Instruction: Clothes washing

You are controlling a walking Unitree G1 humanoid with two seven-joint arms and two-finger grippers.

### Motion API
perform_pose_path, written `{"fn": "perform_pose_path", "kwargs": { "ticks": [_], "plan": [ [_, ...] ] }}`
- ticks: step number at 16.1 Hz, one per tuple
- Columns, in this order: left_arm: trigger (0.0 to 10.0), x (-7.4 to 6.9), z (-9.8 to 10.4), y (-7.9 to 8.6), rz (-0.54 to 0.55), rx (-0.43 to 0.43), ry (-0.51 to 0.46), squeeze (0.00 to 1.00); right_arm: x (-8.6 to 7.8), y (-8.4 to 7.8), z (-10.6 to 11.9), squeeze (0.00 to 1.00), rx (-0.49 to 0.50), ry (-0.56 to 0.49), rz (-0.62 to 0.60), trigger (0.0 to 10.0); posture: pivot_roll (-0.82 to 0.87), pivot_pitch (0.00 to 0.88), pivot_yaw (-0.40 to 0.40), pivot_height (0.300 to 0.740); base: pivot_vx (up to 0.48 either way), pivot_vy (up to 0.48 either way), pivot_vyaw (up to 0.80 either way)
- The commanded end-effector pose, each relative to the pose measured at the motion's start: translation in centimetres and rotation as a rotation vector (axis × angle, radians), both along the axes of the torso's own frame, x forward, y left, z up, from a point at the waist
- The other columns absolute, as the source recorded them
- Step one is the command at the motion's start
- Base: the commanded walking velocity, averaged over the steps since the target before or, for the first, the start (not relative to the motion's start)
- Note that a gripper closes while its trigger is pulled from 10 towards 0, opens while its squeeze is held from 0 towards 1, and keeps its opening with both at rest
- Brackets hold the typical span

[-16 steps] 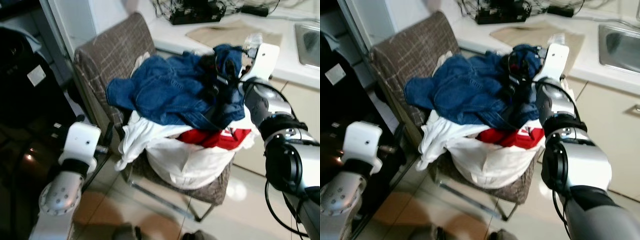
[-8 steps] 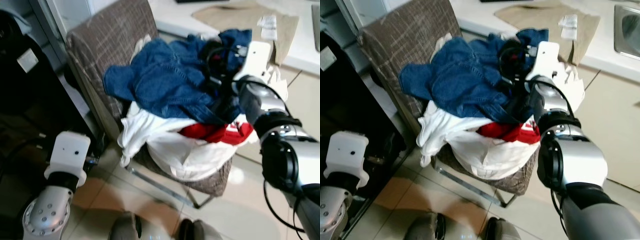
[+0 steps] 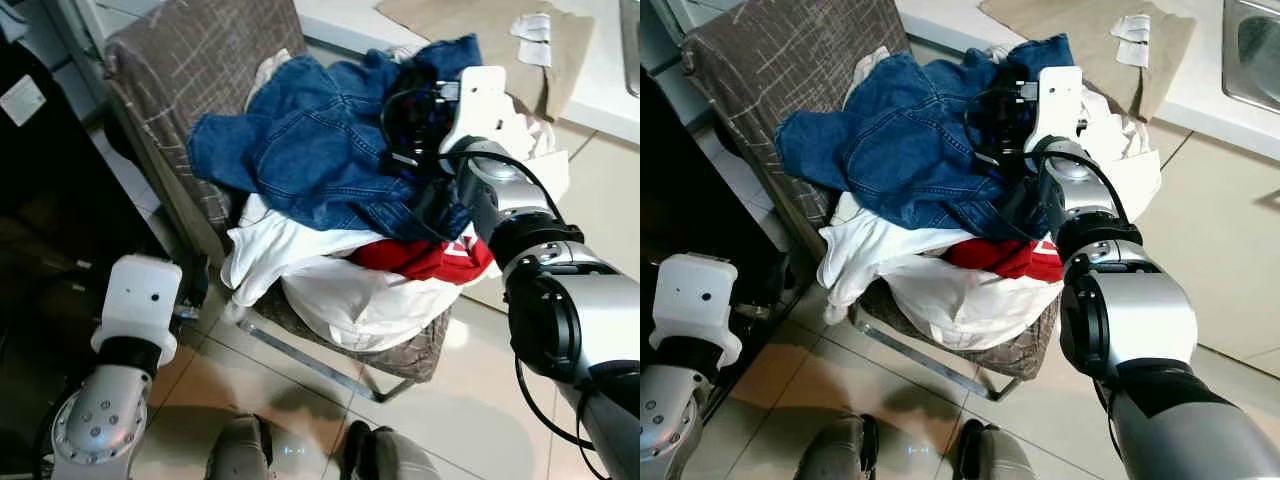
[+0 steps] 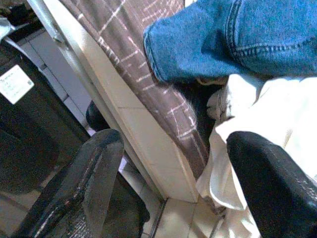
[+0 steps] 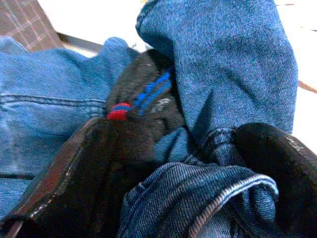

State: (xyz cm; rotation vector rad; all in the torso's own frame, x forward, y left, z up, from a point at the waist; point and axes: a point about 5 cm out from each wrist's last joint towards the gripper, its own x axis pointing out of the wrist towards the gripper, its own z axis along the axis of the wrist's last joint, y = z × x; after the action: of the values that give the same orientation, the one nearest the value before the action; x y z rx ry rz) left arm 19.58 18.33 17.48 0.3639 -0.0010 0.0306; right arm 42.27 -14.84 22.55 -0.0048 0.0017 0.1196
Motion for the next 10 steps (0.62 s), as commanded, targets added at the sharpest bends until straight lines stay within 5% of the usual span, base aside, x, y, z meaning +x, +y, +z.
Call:
{"fn": "perform_pose_path", "kwargs": {
  "ticks": [1, 4, 10],
  "plan": [
    [10.0, -0.1, -0.3, 0.0, 0.010, 0.007, 0.020, 0.00, 0.0, 0.7, 0.2, 0.00, 0.042, -0.010, 0.041, 10.0, 0.34, 0.222, -0.068, 0.723, 0.000, 0.000, 0.00],
    [10.0, 0.1, -0.4, -0.2, 0.011, 0.008, 0.017, 0.00, -0.1, 1.9, -0.2, 0.00, 0.222, 0.001, 0.132, 10.0, 0.34, 0.218, -0.076, 0.723, 0.000, 0.000, 0.00],
    [10.0, -0.9, -1.4, -3.2, -0.223, 0.010, 0.098, 0.00, -0.4, 2.4, -1.6, 0.00, 0.219, 0.079, 0.173, 10.0, 0.34, 0.222, -0.084, 0.723, 0.000, 0.000, 0.00]
  ]
}}
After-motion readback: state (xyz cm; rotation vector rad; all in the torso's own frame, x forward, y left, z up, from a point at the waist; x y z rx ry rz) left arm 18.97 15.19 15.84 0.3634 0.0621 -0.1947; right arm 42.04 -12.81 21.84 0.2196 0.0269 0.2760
